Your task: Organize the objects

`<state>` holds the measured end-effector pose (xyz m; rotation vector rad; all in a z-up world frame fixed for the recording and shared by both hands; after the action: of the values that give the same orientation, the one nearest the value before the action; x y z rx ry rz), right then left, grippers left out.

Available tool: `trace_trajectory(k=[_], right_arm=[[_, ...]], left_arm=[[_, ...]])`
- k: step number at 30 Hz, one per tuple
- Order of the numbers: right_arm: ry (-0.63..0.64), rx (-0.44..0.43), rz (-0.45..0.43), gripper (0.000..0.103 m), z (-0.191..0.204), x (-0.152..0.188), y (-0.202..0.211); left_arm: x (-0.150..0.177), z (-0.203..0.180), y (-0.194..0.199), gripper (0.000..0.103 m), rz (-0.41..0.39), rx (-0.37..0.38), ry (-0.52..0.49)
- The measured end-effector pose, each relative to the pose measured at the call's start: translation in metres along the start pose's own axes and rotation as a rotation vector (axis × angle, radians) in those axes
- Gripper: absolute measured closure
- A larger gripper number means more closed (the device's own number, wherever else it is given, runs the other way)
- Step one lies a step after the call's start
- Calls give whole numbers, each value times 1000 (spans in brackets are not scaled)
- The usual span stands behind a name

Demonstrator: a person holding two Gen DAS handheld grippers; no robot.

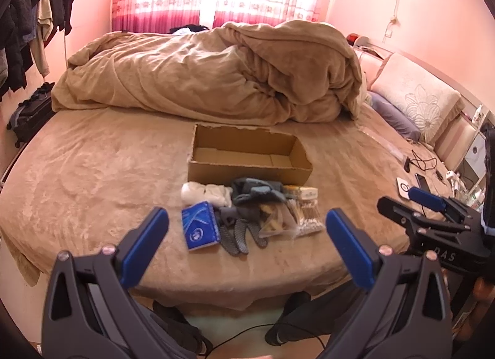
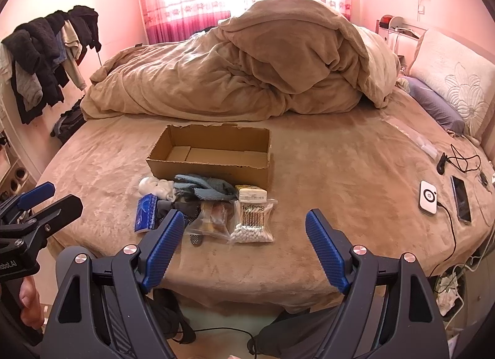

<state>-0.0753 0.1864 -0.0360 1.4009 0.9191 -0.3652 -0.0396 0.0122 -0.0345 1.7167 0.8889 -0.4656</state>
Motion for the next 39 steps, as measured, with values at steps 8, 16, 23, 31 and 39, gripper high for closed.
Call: trace_trajectory(k=[8,16,23,31,39], right_arm=[[-4,1,8,19,-1,0,-2],[-9,0,12,19,-2,1,-3],[-9,1,15,19,-3,3,-5],[-9,-2,24,19,-5,3,-12],[-16,1,52,19,-10,2,-29]], left_arm=[[2,2,0,1,5,-1,2],[2,2,0,1,4,-1,3],[1,0,-2,1,4,2,-4],[-1,0,-9,1,11,2,-6],[-3,3,-24,1,25,6,-3]])
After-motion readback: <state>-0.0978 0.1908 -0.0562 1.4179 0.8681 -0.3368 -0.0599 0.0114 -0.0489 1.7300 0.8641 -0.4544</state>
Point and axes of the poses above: each gripper's, at about its wrist camera, not at the fingertips, and y roughly against the way its jaws point, z to its left, x to its underside, the point moved 5 cm from there along -y, roughly the way its jaws point, and after that the axes turned 13 degrees about y, right-handed, at the moved point
